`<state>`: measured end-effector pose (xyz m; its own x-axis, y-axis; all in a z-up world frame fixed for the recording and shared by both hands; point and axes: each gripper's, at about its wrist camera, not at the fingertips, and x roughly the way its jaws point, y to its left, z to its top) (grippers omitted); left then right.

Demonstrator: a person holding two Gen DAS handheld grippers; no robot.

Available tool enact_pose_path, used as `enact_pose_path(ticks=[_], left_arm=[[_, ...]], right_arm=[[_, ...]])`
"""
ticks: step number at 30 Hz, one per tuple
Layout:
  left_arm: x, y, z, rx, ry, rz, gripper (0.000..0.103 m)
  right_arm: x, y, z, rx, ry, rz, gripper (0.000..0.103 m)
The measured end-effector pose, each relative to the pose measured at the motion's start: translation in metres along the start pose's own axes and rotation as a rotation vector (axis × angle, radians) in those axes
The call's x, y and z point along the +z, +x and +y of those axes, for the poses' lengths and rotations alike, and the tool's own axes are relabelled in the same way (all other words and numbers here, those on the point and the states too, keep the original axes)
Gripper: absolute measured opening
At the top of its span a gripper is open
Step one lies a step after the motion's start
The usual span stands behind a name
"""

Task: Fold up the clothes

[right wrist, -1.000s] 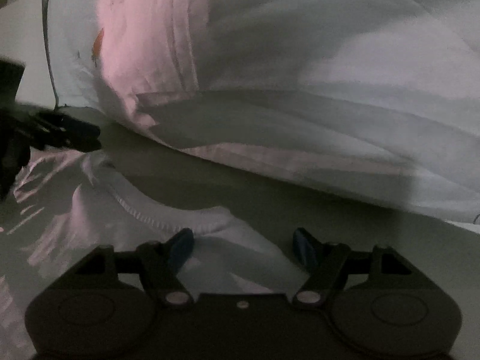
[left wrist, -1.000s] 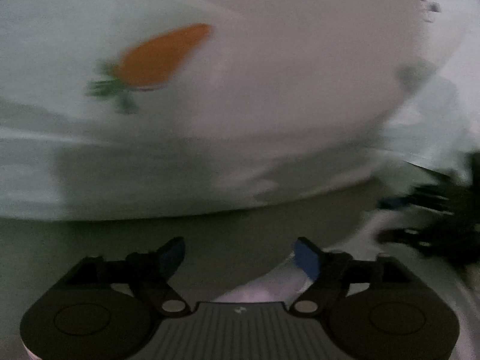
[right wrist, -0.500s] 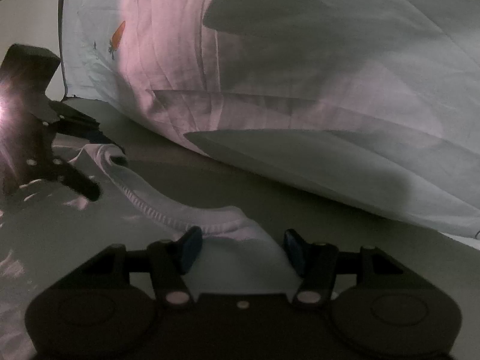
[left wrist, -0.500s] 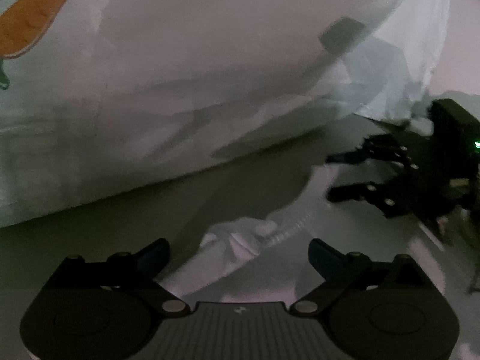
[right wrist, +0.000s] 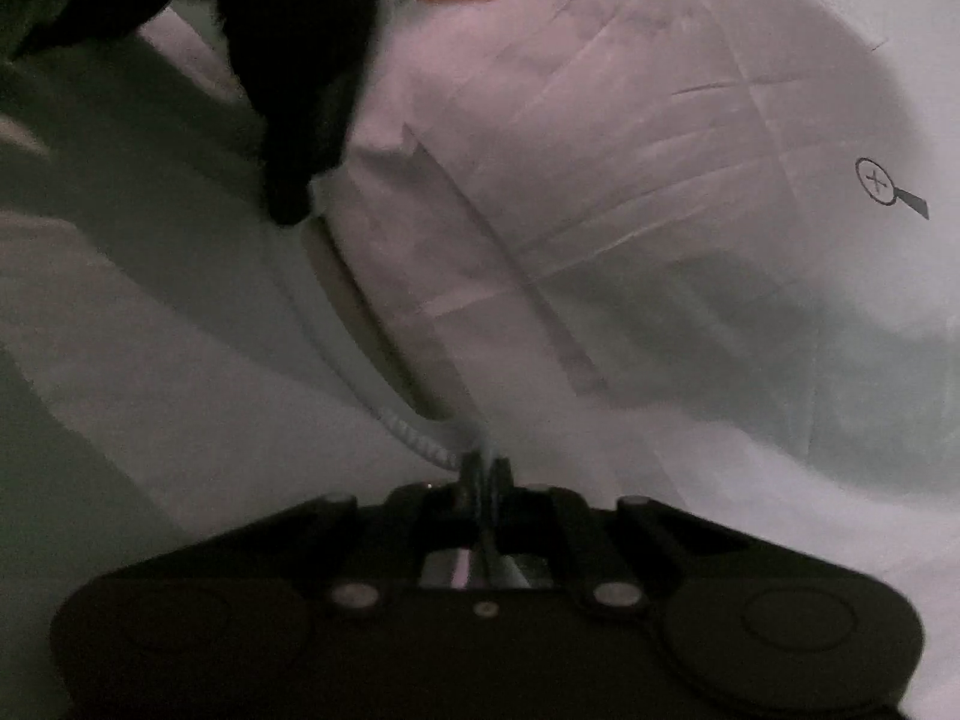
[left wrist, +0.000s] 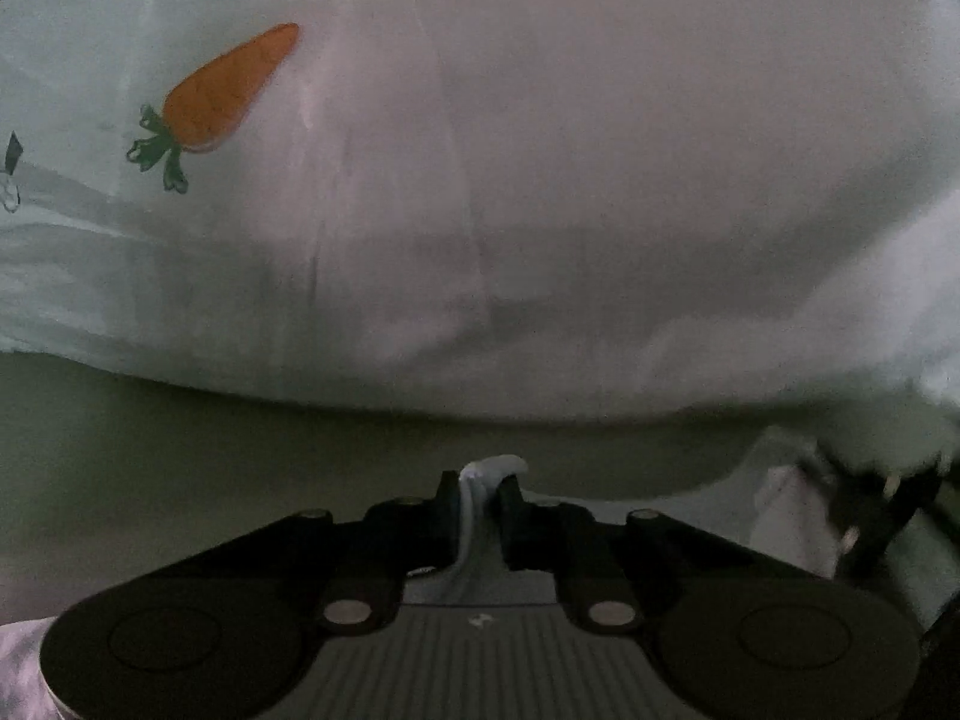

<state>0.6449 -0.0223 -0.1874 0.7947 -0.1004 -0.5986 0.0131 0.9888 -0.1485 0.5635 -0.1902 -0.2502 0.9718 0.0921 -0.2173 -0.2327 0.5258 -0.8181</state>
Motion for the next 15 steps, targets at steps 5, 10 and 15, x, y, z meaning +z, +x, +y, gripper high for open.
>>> enact_pose_path(ticks=[5,10,15], left_arm=[[-0.002,0.029,-0.005,0.064,0.045,-0.03,0.016],[-0.003,0.033,0.01,0.004,-0.051,-0.042,0.025],[0.003,0.022,-0.011,0.024,0.085,0.019,0.081]], right_arm=[[0.012,0.038,0.002,-0.003,-0.012,0.028,0.003],[0.012,0.053,-0.011,0.081,0.052,0.113,0.014],[-0.005,-0.007,-0.078,0.023,0.478,0.226,0.071]])
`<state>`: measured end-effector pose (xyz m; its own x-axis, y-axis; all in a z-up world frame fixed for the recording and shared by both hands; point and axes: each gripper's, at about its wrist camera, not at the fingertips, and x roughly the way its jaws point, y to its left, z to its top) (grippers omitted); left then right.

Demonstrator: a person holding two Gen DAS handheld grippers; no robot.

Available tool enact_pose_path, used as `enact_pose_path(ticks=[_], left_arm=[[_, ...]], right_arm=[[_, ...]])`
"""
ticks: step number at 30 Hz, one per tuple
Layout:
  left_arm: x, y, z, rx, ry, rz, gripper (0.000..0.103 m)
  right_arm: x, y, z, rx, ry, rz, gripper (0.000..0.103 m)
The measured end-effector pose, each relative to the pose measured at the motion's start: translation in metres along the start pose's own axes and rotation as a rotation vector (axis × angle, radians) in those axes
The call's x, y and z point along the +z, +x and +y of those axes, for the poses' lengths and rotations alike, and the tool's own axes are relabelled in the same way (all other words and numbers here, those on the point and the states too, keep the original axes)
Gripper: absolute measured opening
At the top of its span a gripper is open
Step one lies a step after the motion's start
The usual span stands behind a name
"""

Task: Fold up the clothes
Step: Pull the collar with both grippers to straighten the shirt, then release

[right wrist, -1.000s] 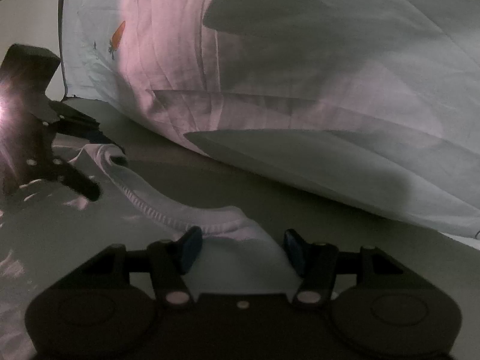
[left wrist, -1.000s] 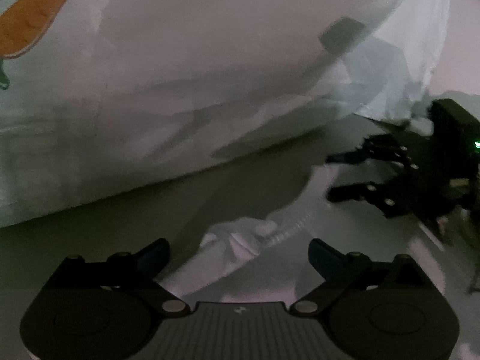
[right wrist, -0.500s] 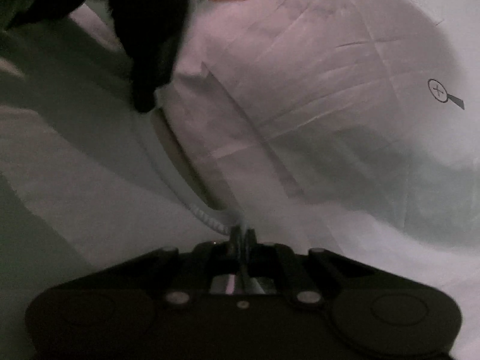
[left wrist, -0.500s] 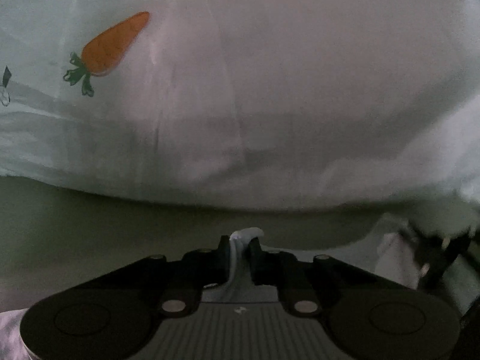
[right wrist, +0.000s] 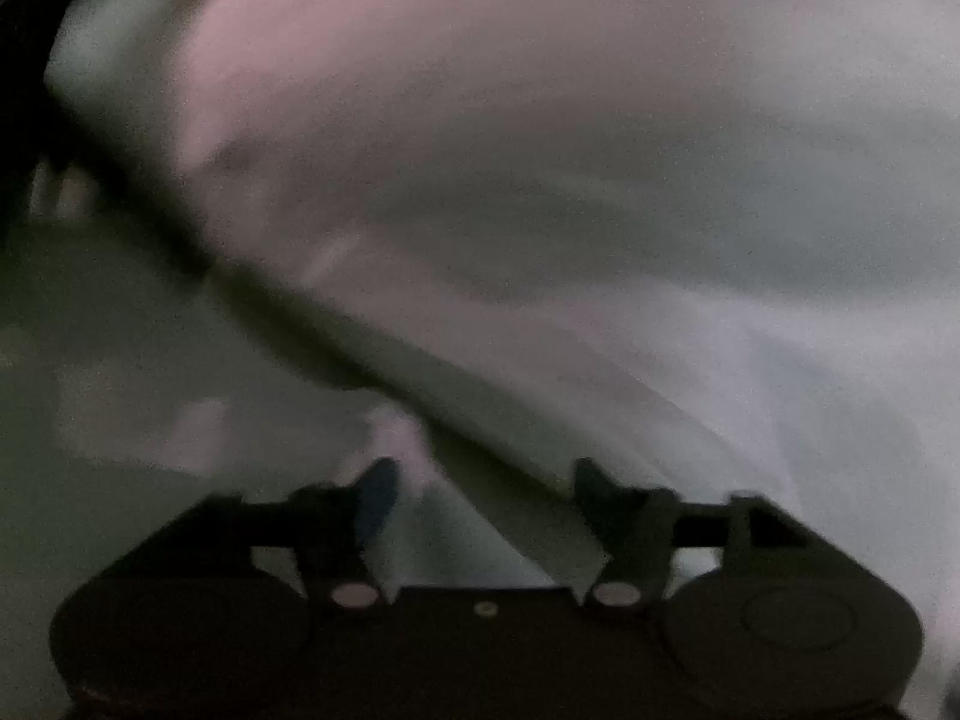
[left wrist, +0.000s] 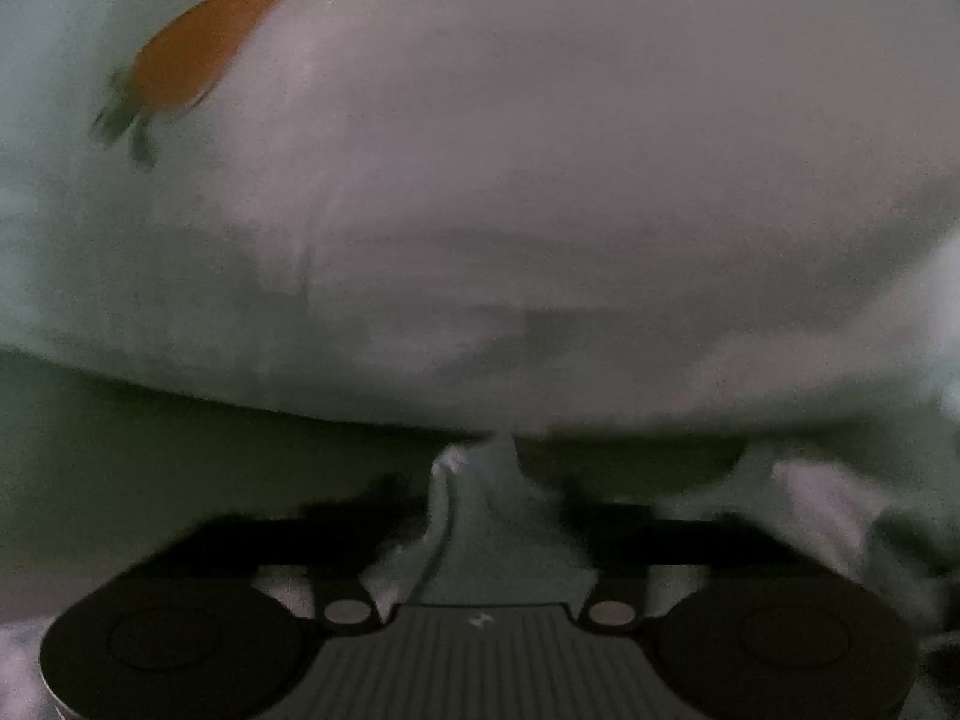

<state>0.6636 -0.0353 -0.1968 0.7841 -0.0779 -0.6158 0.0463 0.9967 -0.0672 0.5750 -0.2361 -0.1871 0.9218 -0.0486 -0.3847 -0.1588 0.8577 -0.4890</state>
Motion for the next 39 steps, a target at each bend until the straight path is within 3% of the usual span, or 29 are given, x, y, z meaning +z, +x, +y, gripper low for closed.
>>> enact_pose_path(ticks=[3,6,9,11,13,15,17,19,21,25,27,30,31,35,39], left_arm=[[-0.003,-0.037,-0.003,-0.066,-0.005,-0.001,0.082],[-0.025,-0.09,-0.001,-0.113,-0.057,-0.008,0.091],[-0.063,-0.129,-0.013,-0.107,-0.07,0.048,0.091],[-0.087,-0.154,-0.01,-0.092,-0.05,0.097,0.091],[-0.113,-0.172,-0.018,-0.067,-0.038,0.142,0.091],[-0.135,-0.185,-0.015,-0.049,-0.05,0.18,0.092],[-0.15,-0.189,-0.018,-0.014,-0.049,0.17,0.095],[-0.158,-0.196,-0.024,0.039,-0.014,0.195,0.095],[-0.155,-0.2,-0.023,0.066,-0.035,0.249,0.095],[-0.135,-0.247,0.004,0.096,-0.143,0.191,0.095],[-0.132,-0.269,0.026,0.141,-0.195,0.17,0.095],[-0.134,-0.291,0.07,0.214,-0.299,0.178,0.095],[-0.135,-0.297,0.085,0.241,-0.339,0.185,0.095],[-0.151,-0.333,0.137,0.316,-0.45,0.198,0.095],[-0.183,-0.351,0.165,0.316,-0.389,0.293,0.095]], right_arm=[[-0.034,-0.068,-0.059,-0.108,0.258,0.068,0.078],[-0.091,-0.126,-0.103,-0.227,0.481,0.23,0.078],[-0.148,-0.163,-0.13,-0.254,0.752,0.384,0.078],[-0.173,-0.178,-0.14,-0.239,0.929,0.382,0.074],[-0.184,-0.187,-0.149,-0.223,1.08,0.321,0.073],[-0.186,-0.182,-0.153,-0.161,1.132,0.289,0.068],[-0.181,-0.166,-0.147,-0.154,1.061,0.306,0.061],[-0.173,-0.151,-0.138,-0.182,0.939,0.346,0.043],[-0.161,-0.141,-0.123,-0.219,0.674,0.406,0.043],[-0.14,-0.14,-0.099,-0.296,0.355,0.475,0.049],[-0.128,-0.153,-0.093,-0.293,0.326,0.448,0.051],[-0.114,-0.183,-0.078,-0.268,0.292,0.422,0.067],[-0.111,-0.195,-0.069,-0.235,0.292,0.414,0.076],[-0.105,-0.247,-0.023,-0.074,0.273,0.386,0.081],[-0.101,-0.288,0.037,0.09,0.242,0.383,0.088]])
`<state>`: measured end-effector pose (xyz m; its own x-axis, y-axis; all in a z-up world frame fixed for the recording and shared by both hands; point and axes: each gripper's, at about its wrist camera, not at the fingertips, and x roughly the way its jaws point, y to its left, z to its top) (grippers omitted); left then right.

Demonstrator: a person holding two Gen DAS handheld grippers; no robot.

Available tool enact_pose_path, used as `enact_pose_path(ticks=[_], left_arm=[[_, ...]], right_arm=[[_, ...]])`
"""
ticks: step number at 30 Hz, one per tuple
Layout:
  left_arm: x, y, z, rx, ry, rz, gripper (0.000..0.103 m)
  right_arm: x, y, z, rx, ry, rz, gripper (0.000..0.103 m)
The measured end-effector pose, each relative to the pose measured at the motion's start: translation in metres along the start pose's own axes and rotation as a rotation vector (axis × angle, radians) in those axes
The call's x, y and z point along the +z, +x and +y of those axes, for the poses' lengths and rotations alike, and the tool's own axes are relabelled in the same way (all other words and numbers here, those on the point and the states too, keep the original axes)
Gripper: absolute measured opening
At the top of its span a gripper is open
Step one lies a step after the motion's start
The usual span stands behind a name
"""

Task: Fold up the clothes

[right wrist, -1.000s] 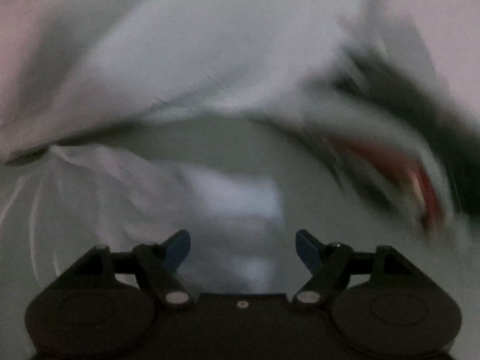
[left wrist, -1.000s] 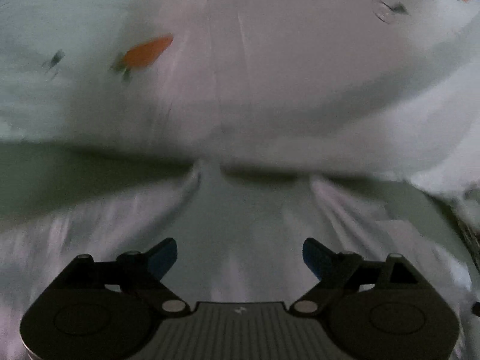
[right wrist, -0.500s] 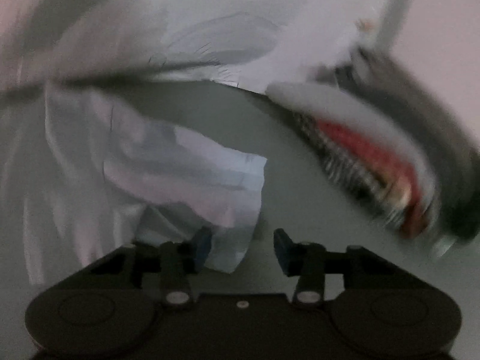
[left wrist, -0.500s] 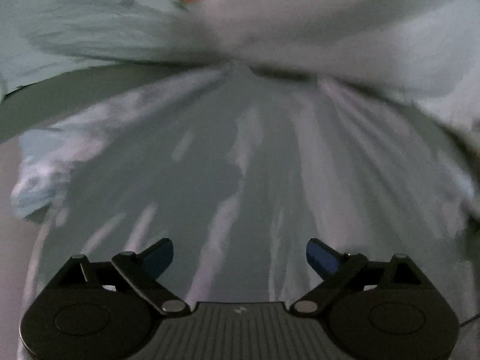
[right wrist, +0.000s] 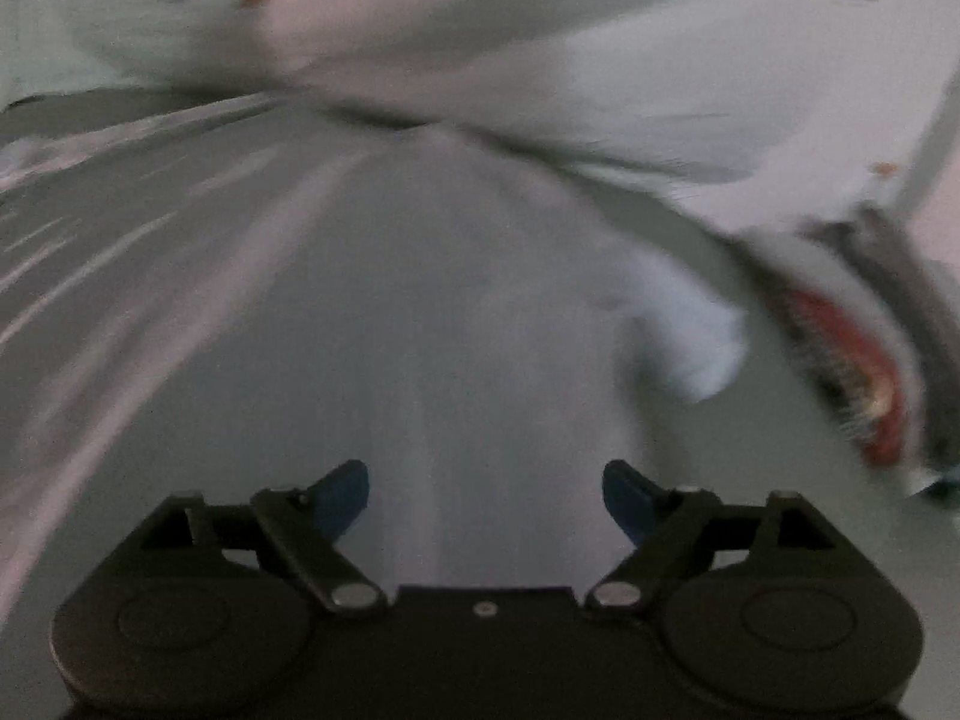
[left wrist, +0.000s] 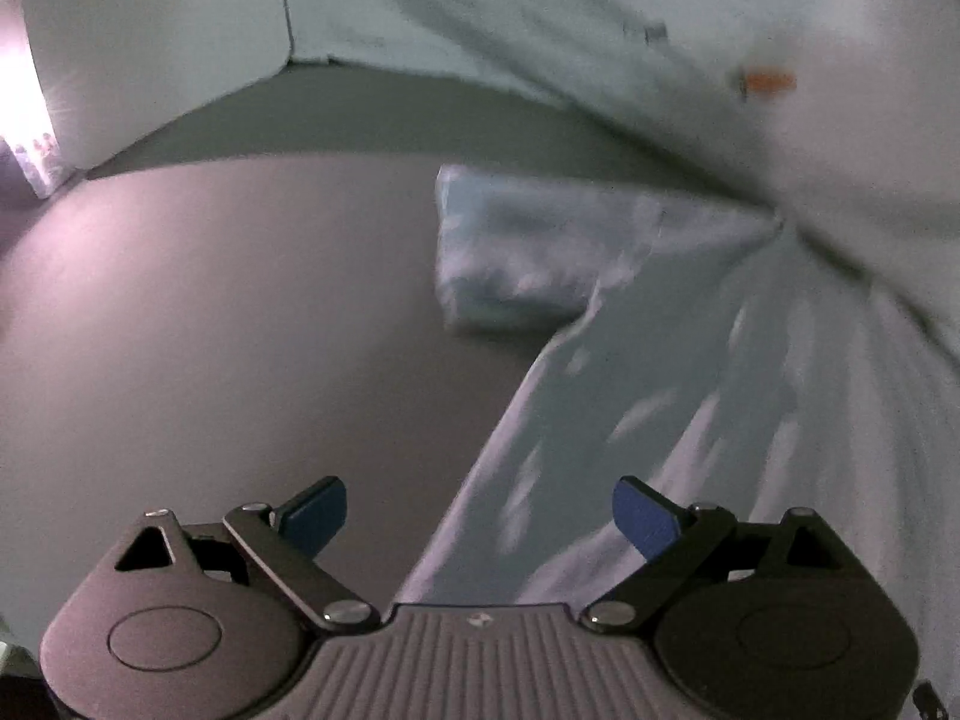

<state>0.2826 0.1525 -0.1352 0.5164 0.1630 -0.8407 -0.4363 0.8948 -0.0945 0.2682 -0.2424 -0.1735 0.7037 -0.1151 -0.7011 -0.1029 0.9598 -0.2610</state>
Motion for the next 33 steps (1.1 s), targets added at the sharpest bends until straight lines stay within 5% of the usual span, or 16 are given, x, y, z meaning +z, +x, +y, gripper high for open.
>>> enact_pose_path(ticks=[5,12,17,20,21,22,23,24,25,30,33], left_arm=[[-0.044,-0.002,0.035,-0.094,0.166,0.122,0.095],[-0.096,-0.024,0.062,-0.227,0.406,0.182,0.095],[-0.115,-0.037,0.074,-0.178,0.398,0.168,0.093],[-0.123,-0.043,0.077,-0.128,0.377,0.11,0.08],[-0.126,-0.046,0.077,-0.116,0.368,0.088,0.068],[-0.128,-0.051,0.078,-0.1,0.349,0.072,0.06],[-0.128,-0.054,0.079,-0.09,0.321,0.065,0.042],[-0.128,-0.056,0.079,-0.072,0.305,0.064,0.017],[-0.126,-0.059,0.078,-0.048,0.293,0.063,0.004],[-0.125,-0.068,0.097,-0.031,0.155,0.075,0.005],[-0.132,-0.066,0.108,-0.023,0.113,0.099,0.009]], right_arm=[[-0.029,-0.033,0.033,0.016,0.092,0.092,0.089],[-0.075,-0.072,-0.003,-0.3,0.287,0.197,0.089],[-0.098,-0.084,-0.019,-0.36,0.225,0.24,0.079],[-0.109,-0.088,-0.028,-0.301,0.266,0.213,0.069],[-0.113,-0.09,-0.034,-0.245,0.329,0.2,0.059],[-0.117,-0.093,-0.041,-0.188,0.392,0.186,0.037],[-0.117,-0.094,-0.044,-0.17,0.405,0.184,0.013],[-0.117,-0.095,-0.048,-0.153,0.417,0.183,0.004],[-0.117,-0.095,-0.052,-0.137,0.428,0.182,0.004],[-0.117,-0.123,-0.045,-0.173,0.248,0.106,0.004],[-0.13,-0.104,-0.05,-0.168,0.272,0.187,0.007]])
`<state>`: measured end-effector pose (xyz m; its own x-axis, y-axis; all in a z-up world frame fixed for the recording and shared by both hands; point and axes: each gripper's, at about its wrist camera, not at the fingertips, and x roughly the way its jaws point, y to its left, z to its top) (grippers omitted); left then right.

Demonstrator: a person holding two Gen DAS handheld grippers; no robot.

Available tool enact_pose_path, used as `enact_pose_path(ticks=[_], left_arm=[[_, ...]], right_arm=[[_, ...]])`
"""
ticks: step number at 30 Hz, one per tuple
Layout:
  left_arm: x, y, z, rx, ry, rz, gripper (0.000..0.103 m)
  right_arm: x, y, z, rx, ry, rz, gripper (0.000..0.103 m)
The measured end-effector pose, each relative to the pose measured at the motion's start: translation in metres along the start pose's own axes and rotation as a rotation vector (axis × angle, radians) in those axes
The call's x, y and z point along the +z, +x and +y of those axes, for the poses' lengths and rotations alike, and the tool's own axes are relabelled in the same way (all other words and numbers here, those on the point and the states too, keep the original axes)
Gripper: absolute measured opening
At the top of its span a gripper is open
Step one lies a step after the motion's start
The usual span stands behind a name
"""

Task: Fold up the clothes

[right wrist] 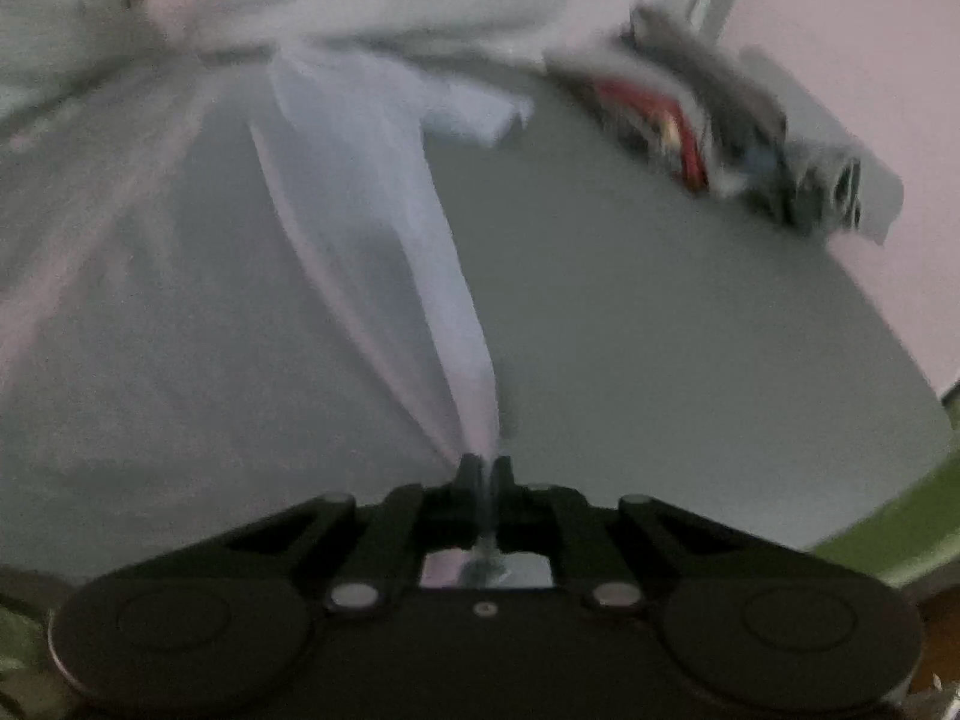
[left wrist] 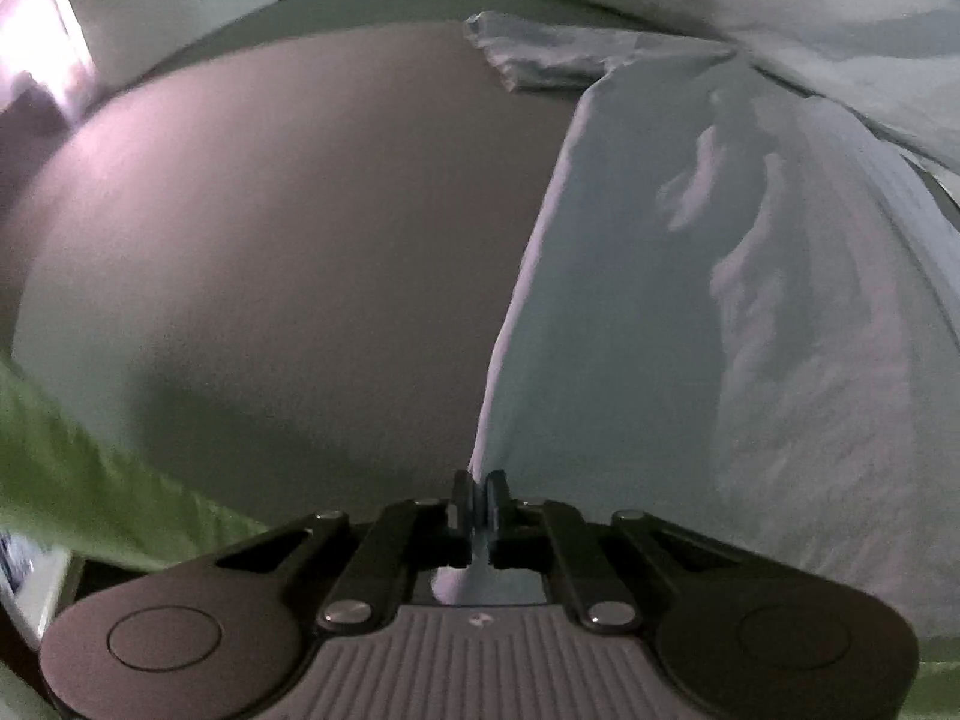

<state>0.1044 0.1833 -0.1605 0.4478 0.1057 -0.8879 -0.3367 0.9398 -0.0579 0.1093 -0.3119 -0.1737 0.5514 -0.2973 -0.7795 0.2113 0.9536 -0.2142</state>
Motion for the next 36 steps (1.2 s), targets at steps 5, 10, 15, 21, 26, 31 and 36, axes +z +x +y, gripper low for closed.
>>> enact_pose_path(ticks=[5,10,15,21,26,31,36], left_arm=[[0.0,-0.007,0.012,-0.034,-0.038,0.005,0.021],[0.011,-0.016,0.037,-0.098,-0.095,-0.015,0.049],[0.063,-0.001,0.069,-0.163,-0.116,-0.025,0.068],[0.136,0.032,0.1,-0.263,-0.112,-0.011,0.077],[0.211,0.08,0.12,-0.357,-0.135,0.006,0.077],[0.277,0.12,0.104,-0.405,-0.064,0.0,0.077],[0.319,0.157,0.079,-0.466,-0.023,0.028,0.077]], right_arm=[[0.005,-0.008,0.001,-0.051,-0.026,-0.014,0.039],[0.021,-0.037,0.017,-0.018,0.029,-0.107,0.081],[0.049,-0.044,0.09,0.108,0.037,-0.144,0.087],[0.081,-0.055,0.227,0.26,0.051,-0.128,0.087],[0.093,-0.078,0.353,0.362,-0.107,-0.193,0.078],[0.101,-0.079,0.432,0.325,-0.207,-0.192,0.068],[0.106,-0.072,0.458,0.252,-0.253,-0.166,0.067]])
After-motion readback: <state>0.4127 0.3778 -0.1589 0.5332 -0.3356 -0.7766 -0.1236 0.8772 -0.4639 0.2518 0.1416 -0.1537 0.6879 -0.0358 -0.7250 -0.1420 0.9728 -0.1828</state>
